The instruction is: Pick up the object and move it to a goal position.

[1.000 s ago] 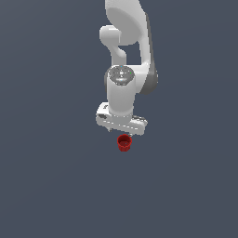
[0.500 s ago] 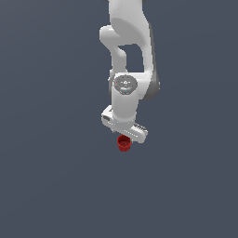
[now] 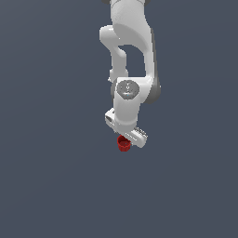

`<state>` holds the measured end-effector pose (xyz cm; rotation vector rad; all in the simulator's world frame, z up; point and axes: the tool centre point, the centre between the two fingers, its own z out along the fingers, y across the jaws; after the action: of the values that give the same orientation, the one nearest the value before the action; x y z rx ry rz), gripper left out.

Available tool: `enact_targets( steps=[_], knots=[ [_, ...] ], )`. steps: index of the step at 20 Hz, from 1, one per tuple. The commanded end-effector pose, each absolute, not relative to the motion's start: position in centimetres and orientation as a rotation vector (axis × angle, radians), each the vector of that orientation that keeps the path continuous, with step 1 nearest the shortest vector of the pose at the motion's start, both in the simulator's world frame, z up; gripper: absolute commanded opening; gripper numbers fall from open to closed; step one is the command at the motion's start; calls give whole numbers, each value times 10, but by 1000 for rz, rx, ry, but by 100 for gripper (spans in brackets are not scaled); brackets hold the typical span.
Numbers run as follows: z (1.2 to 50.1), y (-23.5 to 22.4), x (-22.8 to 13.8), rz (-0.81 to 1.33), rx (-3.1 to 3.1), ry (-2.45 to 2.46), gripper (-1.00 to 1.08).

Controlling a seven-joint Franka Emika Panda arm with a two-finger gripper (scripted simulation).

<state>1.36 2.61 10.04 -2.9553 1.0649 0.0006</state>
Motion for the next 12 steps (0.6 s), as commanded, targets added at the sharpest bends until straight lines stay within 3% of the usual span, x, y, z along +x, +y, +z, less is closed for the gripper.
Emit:
enact_targets(
  steps=[1, 12],
  knots=[
    [98, 27, 14, 0, -2944, 1096, 100],
    [84, 27, 13, 0, -2940, 1108, 100]
  ],
)
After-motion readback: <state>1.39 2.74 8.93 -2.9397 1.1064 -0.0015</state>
